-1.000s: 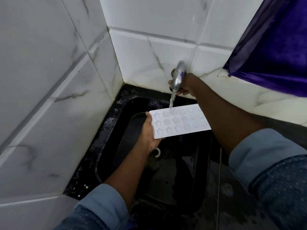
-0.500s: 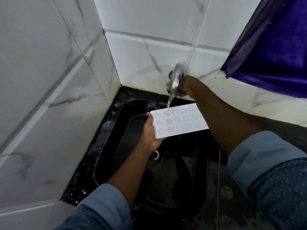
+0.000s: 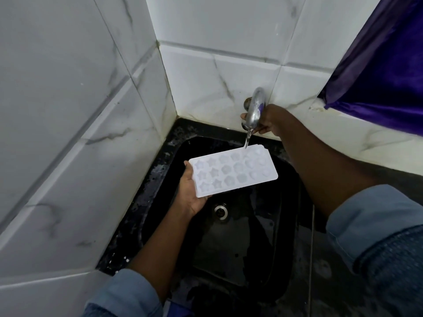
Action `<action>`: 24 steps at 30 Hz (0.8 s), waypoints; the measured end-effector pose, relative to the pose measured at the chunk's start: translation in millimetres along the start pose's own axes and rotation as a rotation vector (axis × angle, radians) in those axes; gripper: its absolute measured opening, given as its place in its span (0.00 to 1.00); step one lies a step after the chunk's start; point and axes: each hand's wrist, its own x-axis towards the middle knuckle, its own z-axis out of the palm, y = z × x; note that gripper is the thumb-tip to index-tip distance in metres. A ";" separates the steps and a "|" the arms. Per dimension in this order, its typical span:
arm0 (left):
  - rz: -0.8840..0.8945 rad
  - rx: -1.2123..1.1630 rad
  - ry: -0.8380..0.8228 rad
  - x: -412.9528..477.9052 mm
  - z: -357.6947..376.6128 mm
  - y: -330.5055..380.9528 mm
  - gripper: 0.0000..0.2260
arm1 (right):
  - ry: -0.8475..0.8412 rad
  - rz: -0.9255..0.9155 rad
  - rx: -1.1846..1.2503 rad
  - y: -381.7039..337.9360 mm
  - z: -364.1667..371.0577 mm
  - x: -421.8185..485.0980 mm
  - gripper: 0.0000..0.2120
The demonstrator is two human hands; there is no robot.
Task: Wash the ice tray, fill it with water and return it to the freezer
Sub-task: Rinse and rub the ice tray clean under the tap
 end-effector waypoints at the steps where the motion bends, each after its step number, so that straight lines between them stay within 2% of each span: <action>1: 0.005 -0.002 0.002 -2.0 -4.5 2.1 0.37 | 0.000 -0.004 0.004 -0.5 -0.9 -2.5 0.08; 14: 0.071 -0.031 0.044 -32.3 -33.4 22.3 0.35 | -0.040 -0.009 0.071 -0.7 -4.5 -12.1 0.07; 24: 0.086 -0.028 0.021 -35.7 -28.2 18.6 0.35 | -0.039 -0.033 0.119 4.9 -2.2 -5.4 0.09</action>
